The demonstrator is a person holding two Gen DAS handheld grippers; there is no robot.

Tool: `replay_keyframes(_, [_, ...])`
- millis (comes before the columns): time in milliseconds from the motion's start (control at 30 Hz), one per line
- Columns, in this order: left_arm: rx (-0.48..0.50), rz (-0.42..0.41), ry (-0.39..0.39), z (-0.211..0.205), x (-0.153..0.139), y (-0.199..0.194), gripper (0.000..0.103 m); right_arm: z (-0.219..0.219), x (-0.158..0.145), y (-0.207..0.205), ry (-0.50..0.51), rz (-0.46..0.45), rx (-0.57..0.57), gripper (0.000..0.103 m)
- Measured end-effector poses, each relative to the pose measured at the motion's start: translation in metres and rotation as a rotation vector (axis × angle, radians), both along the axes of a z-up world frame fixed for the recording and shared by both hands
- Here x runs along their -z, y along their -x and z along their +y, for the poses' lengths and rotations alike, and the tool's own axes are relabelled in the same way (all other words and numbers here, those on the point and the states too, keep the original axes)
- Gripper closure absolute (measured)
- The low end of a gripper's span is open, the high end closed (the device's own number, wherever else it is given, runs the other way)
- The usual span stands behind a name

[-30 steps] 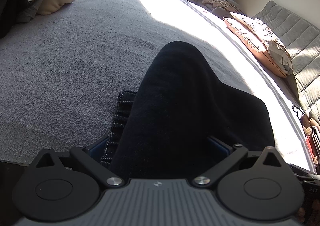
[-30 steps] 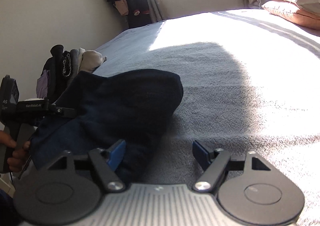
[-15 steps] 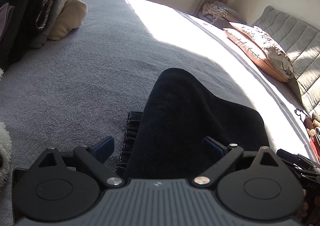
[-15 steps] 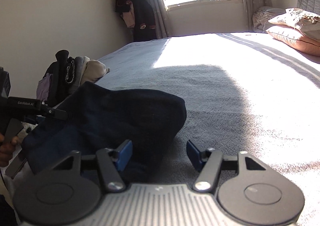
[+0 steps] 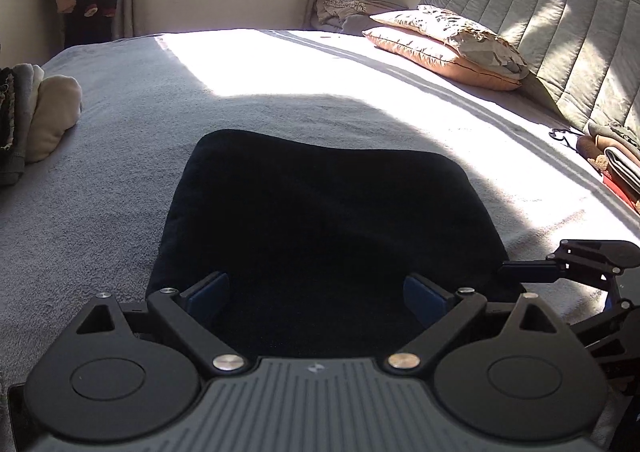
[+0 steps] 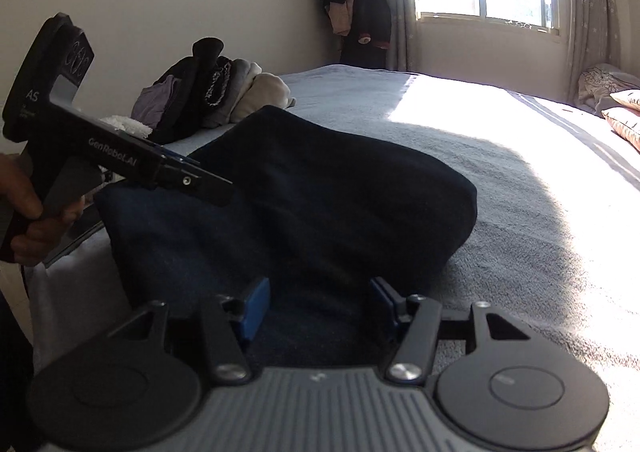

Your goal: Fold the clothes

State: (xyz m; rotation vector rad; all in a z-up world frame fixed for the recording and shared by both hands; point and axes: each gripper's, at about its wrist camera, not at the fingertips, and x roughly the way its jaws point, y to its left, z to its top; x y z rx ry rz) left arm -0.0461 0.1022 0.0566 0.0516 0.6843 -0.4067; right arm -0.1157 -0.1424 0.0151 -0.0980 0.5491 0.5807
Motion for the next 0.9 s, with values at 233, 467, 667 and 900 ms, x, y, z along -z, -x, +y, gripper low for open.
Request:
replay_keyframes(233, [0.002, 0.006, -0.018, -0.003, 0.003, -0.006, 0.003, -0.005, -0.003, -0.009, -0.009, 0.002, -0.028, 0.045])
replay_keyframes(467, [0.027, -0.012, -0.080, -0.009, 0.007, 0.000, 0.000, 0.004, -0.007, -0.062, -0.024, -0.011, 0.019, 0.046])
replay_keyframes(667, [0.039, -0.017, -0.031, 0.000, 0.006, 0.000, 0.000, -0.014, 0.002, -0.092, -0.136, 0.027, 0.134, 0.046])
replay_keyframes(900, [-0.049, 0.005, 0.199, 0.051, -0.008, -0.008, 0.006, -0.022, -0.010, -0.062, -0.126, 0.043, 0.169, 0.029])
